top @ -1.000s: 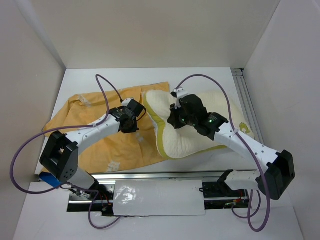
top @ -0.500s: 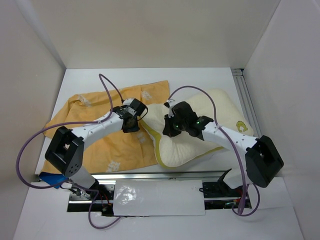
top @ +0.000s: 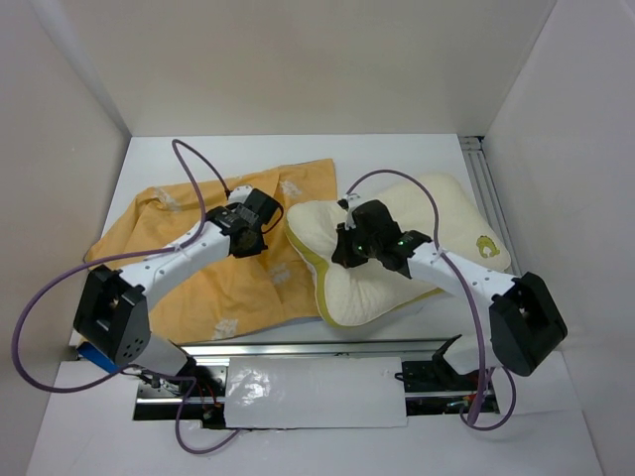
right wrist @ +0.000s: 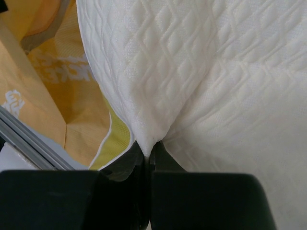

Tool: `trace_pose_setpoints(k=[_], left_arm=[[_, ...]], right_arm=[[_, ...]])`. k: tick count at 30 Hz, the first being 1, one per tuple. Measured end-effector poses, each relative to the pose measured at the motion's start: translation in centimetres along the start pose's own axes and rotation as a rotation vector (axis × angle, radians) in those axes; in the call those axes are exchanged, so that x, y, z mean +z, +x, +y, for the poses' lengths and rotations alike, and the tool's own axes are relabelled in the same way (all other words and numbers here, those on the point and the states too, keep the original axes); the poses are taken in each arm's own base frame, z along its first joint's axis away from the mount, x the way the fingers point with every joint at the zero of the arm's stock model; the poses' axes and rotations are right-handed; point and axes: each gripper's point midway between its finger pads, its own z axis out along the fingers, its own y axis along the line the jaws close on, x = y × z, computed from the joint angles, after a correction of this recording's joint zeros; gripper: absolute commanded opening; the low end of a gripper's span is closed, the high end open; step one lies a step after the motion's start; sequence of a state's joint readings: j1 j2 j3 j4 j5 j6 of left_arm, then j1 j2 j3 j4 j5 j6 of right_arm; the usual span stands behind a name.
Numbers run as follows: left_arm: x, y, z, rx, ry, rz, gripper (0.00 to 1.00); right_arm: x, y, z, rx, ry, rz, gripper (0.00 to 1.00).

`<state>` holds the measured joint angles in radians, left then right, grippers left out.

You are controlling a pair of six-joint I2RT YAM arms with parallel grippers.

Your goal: Put the pillow into the pillowcase

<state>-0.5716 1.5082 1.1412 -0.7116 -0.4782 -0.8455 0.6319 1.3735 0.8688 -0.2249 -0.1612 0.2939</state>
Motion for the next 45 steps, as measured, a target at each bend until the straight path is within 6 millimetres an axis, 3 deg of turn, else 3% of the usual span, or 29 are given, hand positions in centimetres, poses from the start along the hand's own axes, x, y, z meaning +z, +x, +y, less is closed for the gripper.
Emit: trace_pose_setpoints(k=[4, 10, 15, 18, 21, 23, 27, 34, 42, 45], left_arm=[[-1.8, -1.5, 0.1, -0.031, 0.035, -0.051, 0.0], [-2.9, -2.1, 0.0, -0.047, 0.069, -0.074, 0.0], [-3.2, -1.8, -0.5, -0.037, 0.086, -0.069, 0.0], [-3.3, -1.6, -0.8, -0.028, 0.096, -0.067, 0.0], [-3.4, -1.5, -1.0, -0.024, 0.1, -0.067, 0.0], [-3.5, -1.5, -1.0, -0.024, 0.103, -0.069, 0.0], [-3.9, -1.7, -1.0, -0.031, 0.113, -0.078, 0.0], [-4.4, -1.8, -0.4, -0.034, 0.106, -0.086, 0.0], [-4.8, -1.8, -0.3, -0.03, 0.108, -0.092, 0.0], [-5.3, -1.9, -0.4, -0.023, 0.125, -0.101, 0.0]], right_arm=[[0.1, 0.0, -0.1, -0.002, 0.0, 0.001, 0.0], [-1.0, -0.7, -0.4, -0.059, 0.025, -0.017, 0.0], [-4.9, -5.1, -0.1, -0.115, 0.073, -0.146, 0.0], [-8.3, -8.7, 1.5, -0.147, 0.033, -0.275, 0.0], [-9.5, -9.8, 3.8, -0.196, -0.058, -0.305, 0.0], [-9.0, -9.4, 5.2, -0.228, -0.114, -0.28, 0.0], [-6.3, -6.2, 7.2, -0.288, -0.221, -0.15, 0.0], [-3.7, -0.4, 7.7, -0.323, -0.297, 0.027, 0.0], [-1.4, 2.7, 8.0, -0.377, -0.311, 0.136, 0.0], [-0.1, 2.9, 8.0, -0.385, -0.306, 0.171, 0.0]])
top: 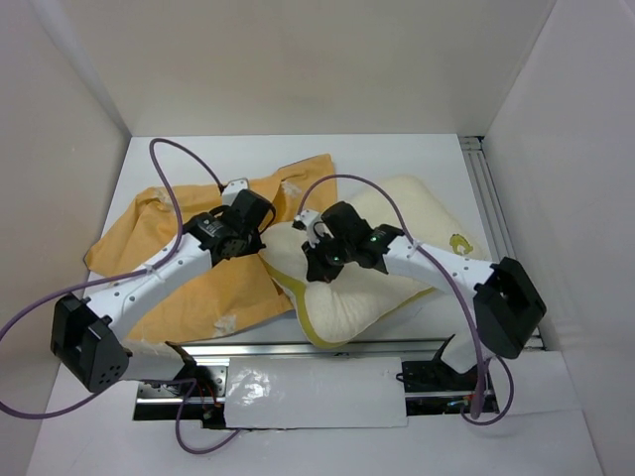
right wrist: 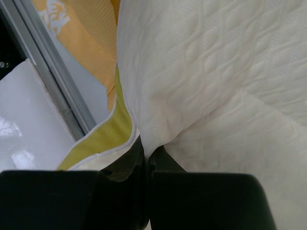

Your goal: Put the pillow into the pillowcase

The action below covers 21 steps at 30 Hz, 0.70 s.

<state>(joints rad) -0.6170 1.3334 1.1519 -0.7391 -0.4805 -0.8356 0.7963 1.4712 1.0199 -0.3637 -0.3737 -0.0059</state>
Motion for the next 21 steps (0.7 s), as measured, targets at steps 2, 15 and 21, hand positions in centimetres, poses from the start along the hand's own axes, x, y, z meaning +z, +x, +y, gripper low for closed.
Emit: trace_pose_setpoints(k=[2, 15, 21], left_arm=[[-0.4, 0.0, -0.4, 0.015, 0.028, -0.008, 0.0], [-2.5, 2.0, -2.7, 0.163, 0.22, -0.036, 0.0], [-3.9, 1.8, -3.3, 0.18, 0.285, -0.057, 0.0]], right_arm=[[0.6, -1.0, -0.5, -0.014, 0.012, 0.004, 0.0], [3.1, -12.8, -2.8, -0.174, 0.043, -0.174, 0.0], [6.2, -12.2, -5.7, -0.103, 0.063, -0.164, 0.0]])
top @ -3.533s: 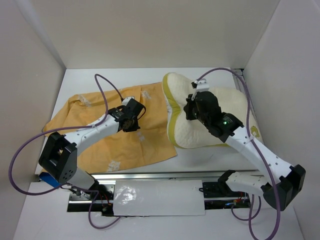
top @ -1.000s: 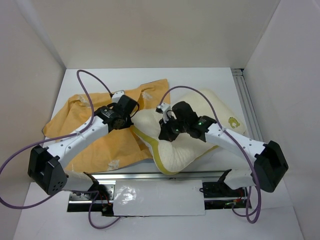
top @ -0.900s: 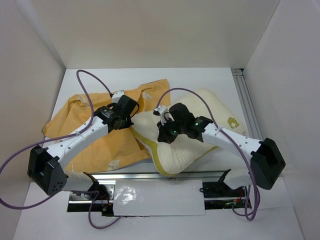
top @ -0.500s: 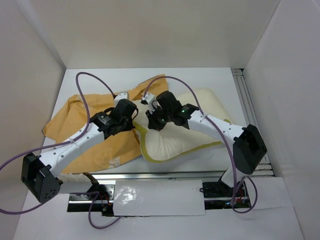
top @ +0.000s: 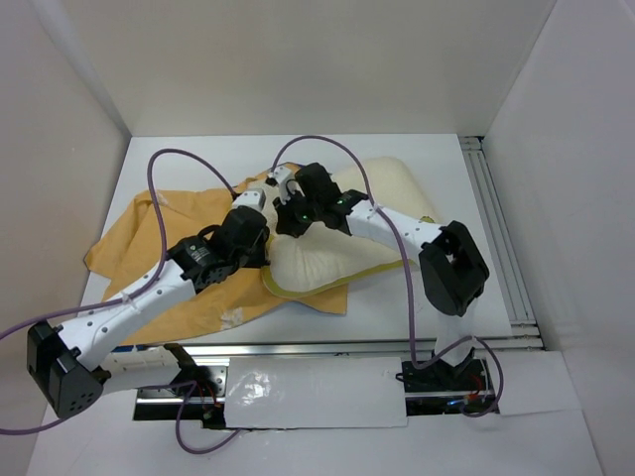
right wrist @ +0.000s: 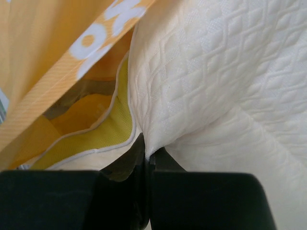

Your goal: Put the pillow into the pillowcase

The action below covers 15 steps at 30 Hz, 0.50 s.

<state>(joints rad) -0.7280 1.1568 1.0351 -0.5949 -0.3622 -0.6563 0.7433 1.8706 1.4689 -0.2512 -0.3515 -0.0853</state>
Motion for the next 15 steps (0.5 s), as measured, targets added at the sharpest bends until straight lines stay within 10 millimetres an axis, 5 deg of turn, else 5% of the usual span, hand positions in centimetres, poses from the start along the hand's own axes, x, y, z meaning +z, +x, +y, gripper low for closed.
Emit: trace_pose_setpoints(k=[8, 15], left_arm=[[-0.7, 0.9, 1.1, -0.004, -0.008, -0.013, 0.0], [0.3, 2.7, 1.9, 0.013, -0.048, 0.037, 0.0]], right_arm=[[-1.3, -2.2, -5.4, 0.104, 0.054, -0.111, 0.0], [-2.0, -2.6, -6.4, 0.178, 0.037, -0.134, 0.0]])
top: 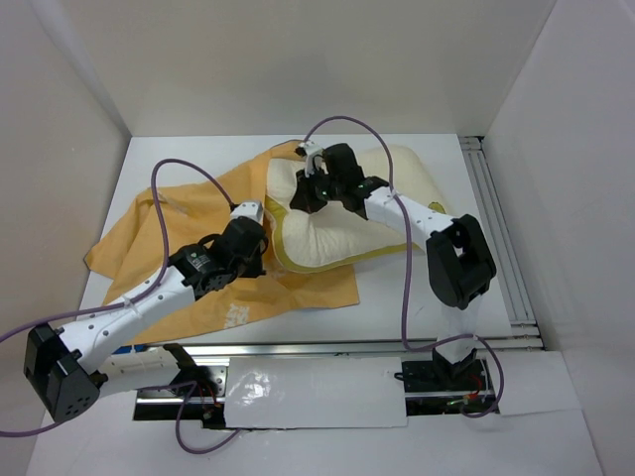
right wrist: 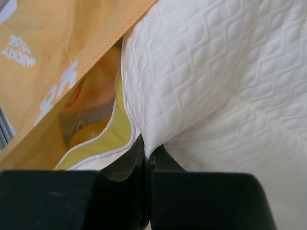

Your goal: Put the pillow into the pillowcase

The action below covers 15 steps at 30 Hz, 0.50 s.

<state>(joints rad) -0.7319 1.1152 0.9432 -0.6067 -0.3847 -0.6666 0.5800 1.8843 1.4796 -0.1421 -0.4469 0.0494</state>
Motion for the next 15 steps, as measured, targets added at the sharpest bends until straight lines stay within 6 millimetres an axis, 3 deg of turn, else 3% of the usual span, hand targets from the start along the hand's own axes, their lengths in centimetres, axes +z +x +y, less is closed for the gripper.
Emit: trace_pose_setpoints(k=[5, 10, 15], left_arm=[[0.0, -0.1, -1.4, -0.002, 0.066, 0.003, 0.0], [-0.4, -0.4, -3.8, -0.001, 0.178, 0.002, 0.0], [-1.0, -0.4, -5.2, 0.003, 0.237, 0.009, 0.0]], right_arm=[[1.0, -1.1, 0.4, 0.088, 0.062, -0.068, 0.0], [3.2, -1.5, 1.5, 0.174, 0.177, -0.156, 0.0], [4.7, -0.5, 2.6, 0.305, 0.292, -0.234, 0.0]])
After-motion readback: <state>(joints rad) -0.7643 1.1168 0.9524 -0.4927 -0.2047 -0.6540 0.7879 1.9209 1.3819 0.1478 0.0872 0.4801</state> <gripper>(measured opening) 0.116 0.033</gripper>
